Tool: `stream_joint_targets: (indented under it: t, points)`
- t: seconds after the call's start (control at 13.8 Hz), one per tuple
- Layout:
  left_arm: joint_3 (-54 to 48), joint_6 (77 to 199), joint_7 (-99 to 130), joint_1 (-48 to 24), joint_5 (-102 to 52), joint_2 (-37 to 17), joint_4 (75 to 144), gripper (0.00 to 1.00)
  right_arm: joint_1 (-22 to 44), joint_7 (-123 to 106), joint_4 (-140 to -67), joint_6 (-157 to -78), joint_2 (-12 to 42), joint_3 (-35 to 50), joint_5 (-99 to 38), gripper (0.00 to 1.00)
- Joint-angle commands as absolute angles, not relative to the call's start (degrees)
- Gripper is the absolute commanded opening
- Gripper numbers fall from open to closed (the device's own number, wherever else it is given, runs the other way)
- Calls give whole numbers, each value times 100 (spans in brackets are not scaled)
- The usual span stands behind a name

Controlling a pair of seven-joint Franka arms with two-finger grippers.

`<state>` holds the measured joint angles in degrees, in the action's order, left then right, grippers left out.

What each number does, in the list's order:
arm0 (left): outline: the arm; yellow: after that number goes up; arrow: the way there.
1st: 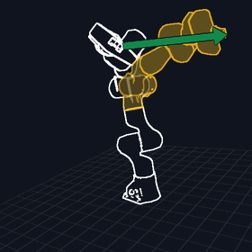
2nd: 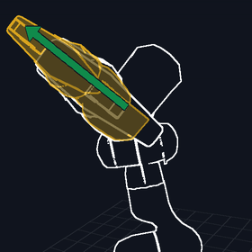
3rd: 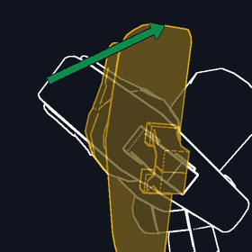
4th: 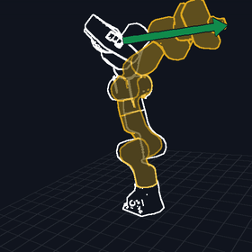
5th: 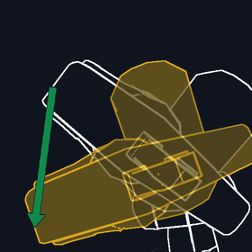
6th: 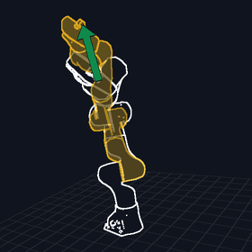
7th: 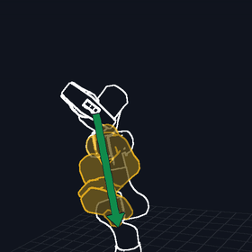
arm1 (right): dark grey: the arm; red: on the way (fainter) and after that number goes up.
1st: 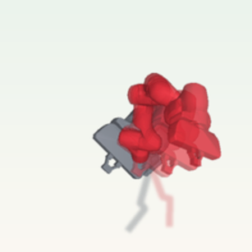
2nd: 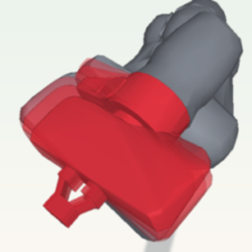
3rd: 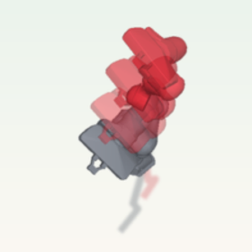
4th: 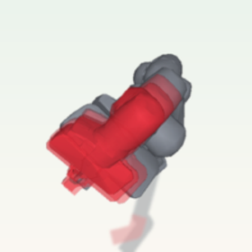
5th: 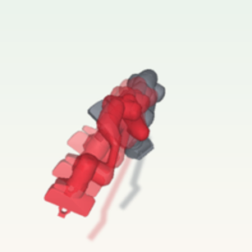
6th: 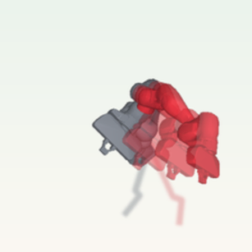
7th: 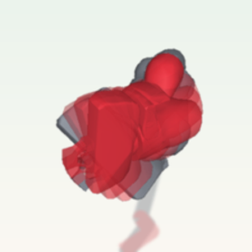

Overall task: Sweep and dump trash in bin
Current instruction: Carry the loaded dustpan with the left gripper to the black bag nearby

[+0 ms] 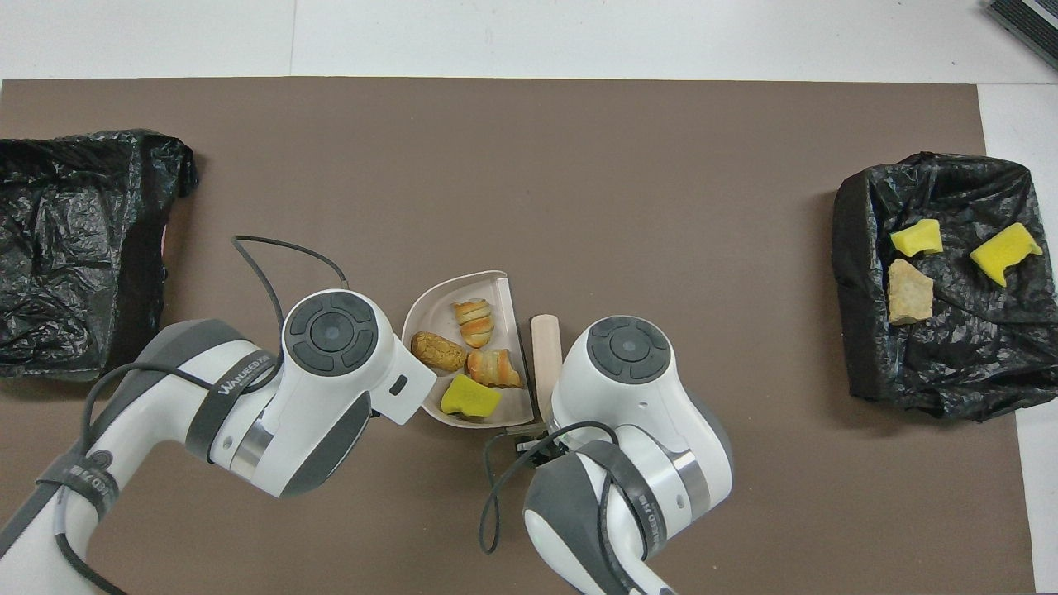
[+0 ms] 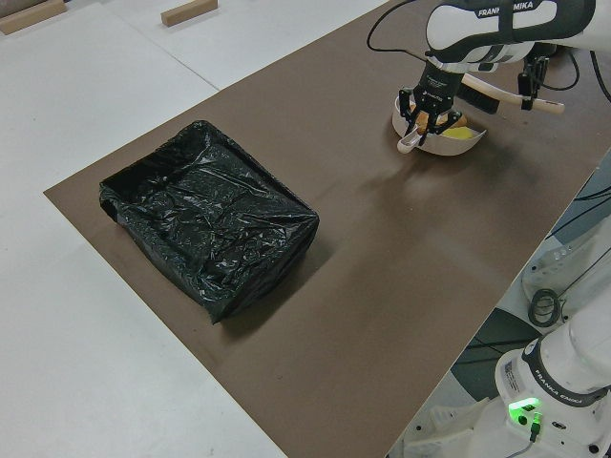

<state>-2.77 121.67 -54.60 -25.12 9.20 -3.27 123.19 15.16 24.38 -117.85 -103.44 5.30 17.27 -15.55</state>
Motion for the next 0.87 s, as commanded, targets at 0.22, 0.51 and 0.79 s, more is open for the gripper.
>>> stream_joint_targets:
  t: [0.22,0.51,0.79]
  points:
    - [-316,12155,-6704,-1645,836,-150,12059,0,1782,2785,-11882,-9791,89,1811,-1187,0]
    - [-290,11893,-8056,-855,353,53,11796,0,2678,3733,-11962,-10053,158,1819,-1256,0]
    - [-290,11278,-9313,85,-183,-43,11050,0,3329,4140,-12435,-10922,272,1819,-1581,0]
